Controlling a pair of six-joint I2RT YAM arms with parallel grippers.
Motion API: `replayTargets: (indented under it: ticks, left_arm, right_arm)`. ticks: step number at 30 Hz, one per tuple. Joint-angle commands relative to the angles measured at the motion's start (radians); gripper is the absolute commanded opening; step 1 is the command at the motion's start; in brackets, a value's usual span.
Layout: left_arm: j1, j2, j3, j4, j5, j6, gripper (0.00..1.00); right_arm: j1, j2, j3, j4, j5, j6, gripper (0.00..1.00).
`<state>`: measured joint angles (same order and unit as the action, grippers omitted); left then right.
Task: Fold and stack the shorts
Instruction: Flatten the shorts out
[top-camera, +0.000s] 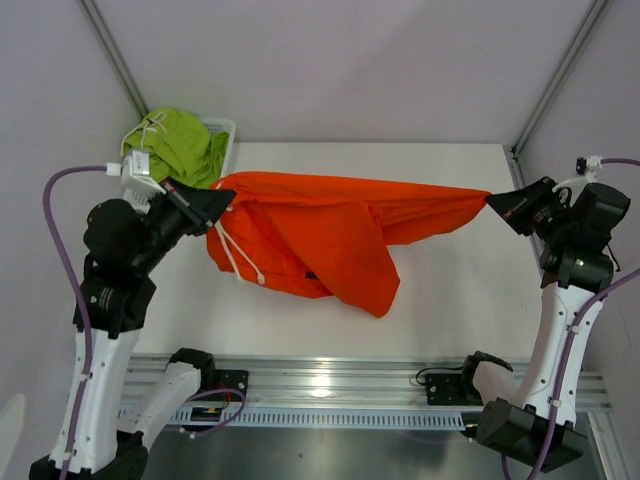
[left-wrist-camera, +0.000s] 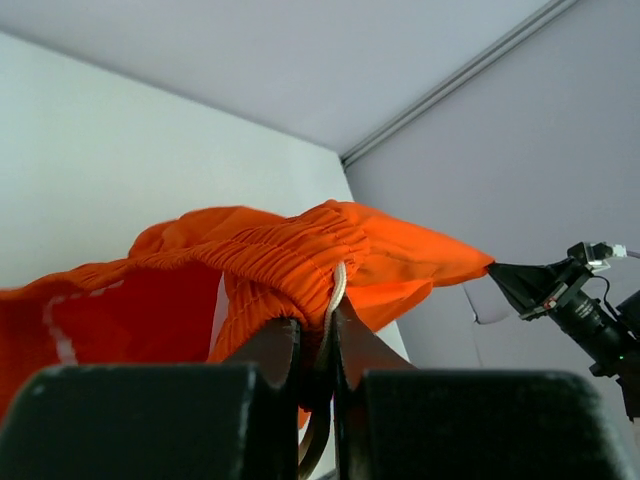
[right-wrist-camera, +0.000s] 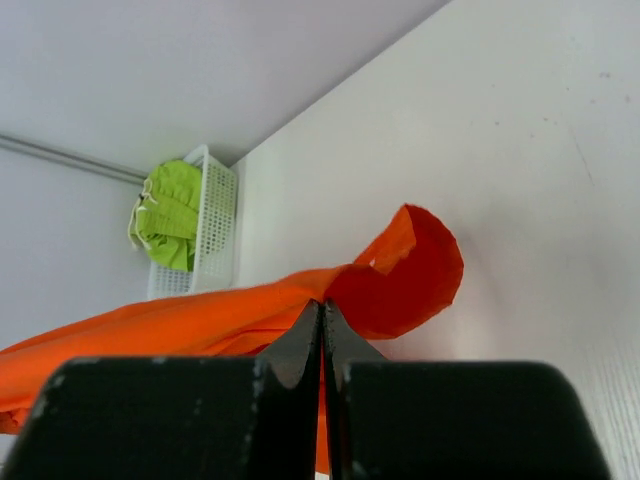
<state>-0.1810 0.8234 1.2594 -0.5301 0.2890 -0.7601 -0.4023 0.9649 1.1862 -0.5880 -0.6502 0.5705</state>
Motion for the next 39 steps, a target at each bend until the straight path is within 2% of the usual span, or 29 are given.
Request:
replayTargets:
  ticks: [1, 6, 11, 13, 14, 15, 16, 17, 19, 21, 24, 25, 26, 29, 32, 35, 39]
  left_arm:
    - [0.006, -0.056, -0.053, 0.059, -0.053, -0.034, 0.00]
    - [0.006, 0.124, -0.144, 0.165, 0.056, -0.044, 0.00]
    - [0.006, 0.279, -0.212, 0.284, 0.010, -0.042, 0.00]
    - [0.008, 0.379, -0.203, 0.326, 0.015, -0.031, 0.01]
    - [0.008, 0.411, -0.183, 0.325, 0.019, -0.024, 0.19]
    - [0.008, 0.445, -0.170, 0.320, 0.025, -0.004, 0.40]
    - [0.008, 0.476, -0.117, 0.286, 0.035, 0.008, 0.67]
    - [0.006, 0.520, -0.101, 0.256, 0.038, 0.016, 0.99]
    - [0.006, 0.534, -0.077, 0.198, 0.038, 0.051, 0.99]
    - [0.008, 0.501, -0.083, 0.179, 0.020, 0.080, 0.99]
    - [0.008, 0.396, -0.159, 0.162, -0.002, 0.102, 0.99]
    - [0.008, 0.363, -0.178, 0.163, -0.008, 0.105, 0.99]
    - [0.008, 0.300, -0.224, 0.170, -0.013, 0.108, 0.99]
    - [0.008, 0.191, -0.380, 0.191, -0.034, 0.116, 0.99]
    - [0.008, 0.132, -0.499, 0.222, -0.050, 0.105, 0.99]
    - [0.008, 0.085, -0.638, 0.291, -0.071, 0.067, 0.99]
    - [0.009, 0.091, -0.742, 0.358, -0.085, 0.058, 0.99]
  right_arm:
    - [-0.006, -0.049, 0.072, -0.024, -0.029, -0.024, 0.00]
    - [0.022, 0.122, 0.082, 0.005, -0.083, -0.021, 0.00]
    - [0.144, 0.335, 0.128, 0.094, 0.069, -0.020, 0.00]
    - [0.189, 0.481, 0.216, 0.093, 0.103, -0.011, 0.00]
    - [0.200, 0.527, 0.251, 0.080, 0.113, -0.006, 0.12]
    - [0.210, 0.605, 0.332, 0.059, 0.127, -0.009, 0.41]
    - [0.252, 0.632, 0.375, 0.033, 0.167, -0.059, 0.70]
    - [0.279, 0.649, 0.419, -0.066, 0.234, -0.090, 0.99]
    - [0.359, 0.632, 0.449, -0.125, 0.386, -0.162, 1.00]
    - [0.388, 0.548, 0.390, -0.122, 0.400, -0.169, 1.00]
    - [0.439, 0.425, 0.154, -0.056, 0.374, -0.150, 0.99]
    - [0.451, 0.332, 0.080, -0.006, 0.362, -0.140, 0.99]
    - [0.477, 0.281, -0.063, 0.020, 0.347, -0.123, 0.97]
    - [0.549, 0.123, -0.288, 0.054, 0.362, -0.092, 0.95]
    - [0.615, 0.008, -0.404, 0.048, 0.388, -0.054, 0.93]
    - [0.738, -0.093, -0.517, 0.042, 0.431, 0.017, 0.93]
    - [0.928, -0.156, -0.596, -0.024, 0.610, 0.112, 0.94]
